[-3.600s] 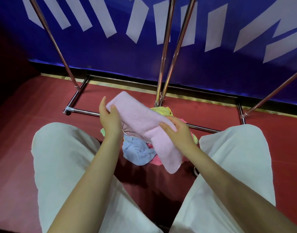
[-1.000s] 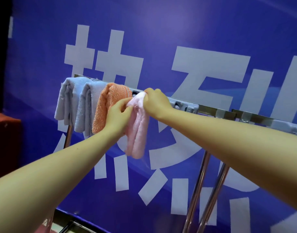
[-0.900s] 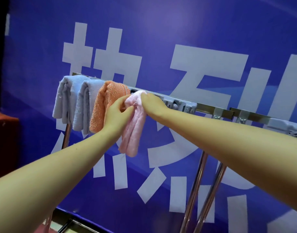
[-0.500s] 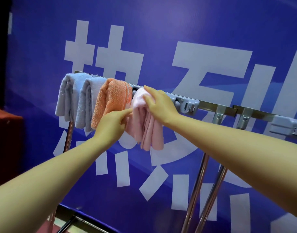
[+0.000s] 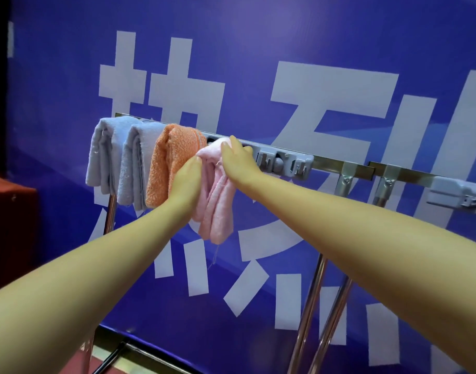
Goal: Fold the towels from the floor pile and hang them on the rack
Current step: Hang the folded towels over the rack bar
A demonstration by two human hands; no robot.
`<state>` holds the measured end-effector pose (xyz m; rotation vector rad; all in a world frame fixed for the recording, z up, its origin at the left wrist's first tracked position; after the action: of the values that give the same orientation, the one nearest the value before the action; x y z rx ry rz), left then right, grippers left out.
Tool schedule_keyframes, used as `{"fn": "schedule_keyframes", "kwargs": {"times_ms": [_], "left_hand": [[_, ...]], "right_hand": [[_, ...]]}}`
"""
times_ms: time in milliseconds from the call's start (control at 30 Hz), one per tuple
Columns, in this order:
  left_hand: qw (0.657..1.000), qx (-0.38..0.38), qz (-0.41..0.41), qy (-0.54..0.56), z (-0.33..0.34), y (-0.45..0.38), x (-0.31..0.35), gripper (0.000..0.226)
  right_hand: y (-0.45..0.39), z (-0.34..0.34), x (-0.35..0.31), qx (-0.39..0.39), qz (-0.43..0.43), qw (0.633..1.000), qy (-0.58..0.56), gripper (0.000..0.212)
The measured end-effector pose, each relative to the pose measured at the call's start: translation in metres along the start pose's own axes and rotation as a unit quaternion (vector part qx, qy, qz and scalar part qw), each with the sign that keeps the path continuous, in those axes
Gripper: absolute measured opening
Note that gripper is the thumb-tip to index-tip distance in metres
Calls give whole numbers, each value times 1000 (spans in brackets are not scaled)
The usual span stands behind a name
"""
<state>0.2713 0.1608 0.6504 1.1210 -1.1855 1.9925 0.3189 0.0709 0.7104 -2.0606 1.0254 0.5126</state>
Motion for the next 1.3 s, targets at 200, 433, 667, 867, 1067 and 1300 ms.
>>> {"fn": "schedule_keyframes", "kwargs": {"times_ms": [200, 433, 667, 867, 1067, 1300], "left_hand": [[997, -13, -10, -75, -6, 15, 2, 32], [976, 88, -1, -201, -23, 61, 14, 41], [980, 40, -129, -145, 11, 151, -36, 35], [950, -105, -205, -212, 56, 262, -115, 35], [895, -224, -301, -239, 63, 389, -226, 40], [821, -161, -502, -218, 24, 494, -360, 32]], "right_hand": [[19, -8, 7, -11, -9, 1000, -4, 39], [76, -33, 36, 19, 37, 998, -46, 49], [203, -44, 103, 55, 140, 968, -201, 31], [350, -16, 208, 81, 298, 902, -303, 20], [506, 23, 324, 85, 449, 854, -249, 29], [631, 88, 412, 66, 603, 771, -195, 31]]}}
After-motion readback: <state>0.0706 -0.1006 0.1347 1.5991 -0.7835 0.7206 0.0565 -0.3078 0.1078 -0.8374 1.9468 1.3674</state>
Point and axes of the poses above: each hand's wrist, its own y-axis away from the middle knuckle, its own z-axis out of the palm, x = y × z, the point moved 8 cm from there along -y, towards the middle knuckle, and after that the axes turned 2 degrees about -x, right-handed, at the moved point
